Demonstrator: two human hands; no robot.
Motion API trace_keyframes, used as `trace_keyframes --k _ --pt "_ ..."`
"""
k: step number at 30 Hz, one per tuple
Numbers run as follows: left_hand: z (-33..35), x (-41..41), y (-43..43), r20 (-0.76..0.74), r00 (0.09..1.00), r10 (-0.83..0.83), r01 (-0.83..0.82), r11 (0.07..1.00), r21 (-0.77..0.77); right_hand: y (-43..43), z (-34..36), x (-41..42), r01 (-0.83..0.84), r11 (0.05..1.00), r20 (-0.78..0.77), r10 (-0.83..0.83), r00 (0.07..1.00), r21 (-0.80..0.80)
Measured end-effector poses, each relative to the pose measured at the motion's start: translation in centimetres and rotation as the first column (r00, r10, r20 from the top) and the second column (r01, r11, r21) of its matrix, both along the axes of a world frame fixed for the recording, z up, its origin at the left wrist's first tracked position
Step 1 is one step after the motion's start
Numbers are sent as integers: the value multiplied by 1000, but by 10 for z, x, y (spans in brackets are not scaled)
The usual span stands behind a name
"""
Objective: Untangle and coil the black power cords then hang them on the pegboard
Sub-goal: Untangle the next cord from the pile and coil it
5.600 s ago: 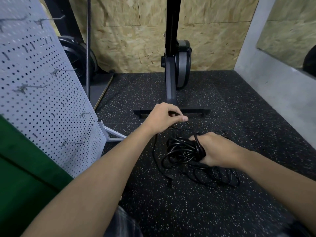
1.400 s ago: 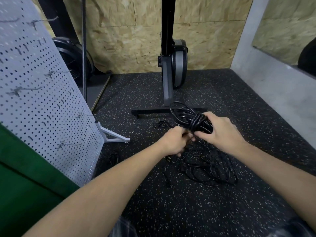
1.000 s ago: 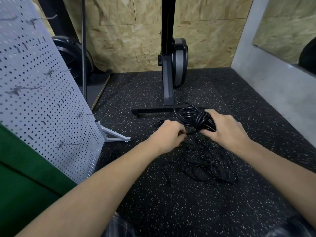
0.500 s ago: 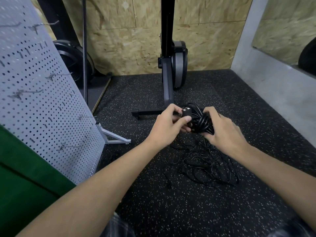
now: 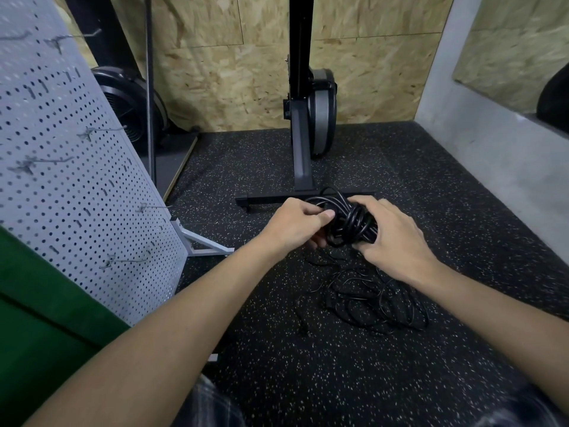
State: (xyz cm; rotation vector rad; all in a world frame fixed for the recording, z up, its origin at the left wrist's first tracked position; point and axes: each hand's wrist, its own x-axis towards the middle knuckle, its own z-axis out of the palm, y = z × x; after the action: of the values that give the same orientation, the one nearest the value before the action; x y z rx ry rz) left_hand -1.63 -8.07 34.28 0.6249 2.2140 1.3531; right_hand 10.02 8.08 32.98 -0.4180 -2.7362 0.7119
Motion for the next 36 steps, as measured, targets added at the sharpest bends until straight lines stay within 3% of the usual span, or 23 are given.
trace_keyframes --k 5,9,14,18,22,31,36 --pt "13 -2 -1 122 990 72 -61 994 -88 -8 3 2 -31 999 13 31 999 -19" --pt "12 -4 0 125 988 85 -76 994 -78 -10 6 0 -20 1000 14 19 1000 2" --pt "0 1 -3 -82 996 -16 -2 977 -215 -11 3 -2 -29 949 153 81 985 -314" --pt "-1 5 -2 -55 998 -43 29 975 -222 -4 -1 -6 20 833 151 77 985 -553" --pt "-1 3 -2 -41 999 5 -13 982 -190 -2 -1 -4 10 760 174 137 975 -650" --pt "-6 0 1 36 993 115 -105 971 -216 -6 0 2 -71 839 180 197 964 -539" --pt "-8 4 -1 -96 995 -38 14 971 -238 1 1 -1 31 767 261 180 949 -641"
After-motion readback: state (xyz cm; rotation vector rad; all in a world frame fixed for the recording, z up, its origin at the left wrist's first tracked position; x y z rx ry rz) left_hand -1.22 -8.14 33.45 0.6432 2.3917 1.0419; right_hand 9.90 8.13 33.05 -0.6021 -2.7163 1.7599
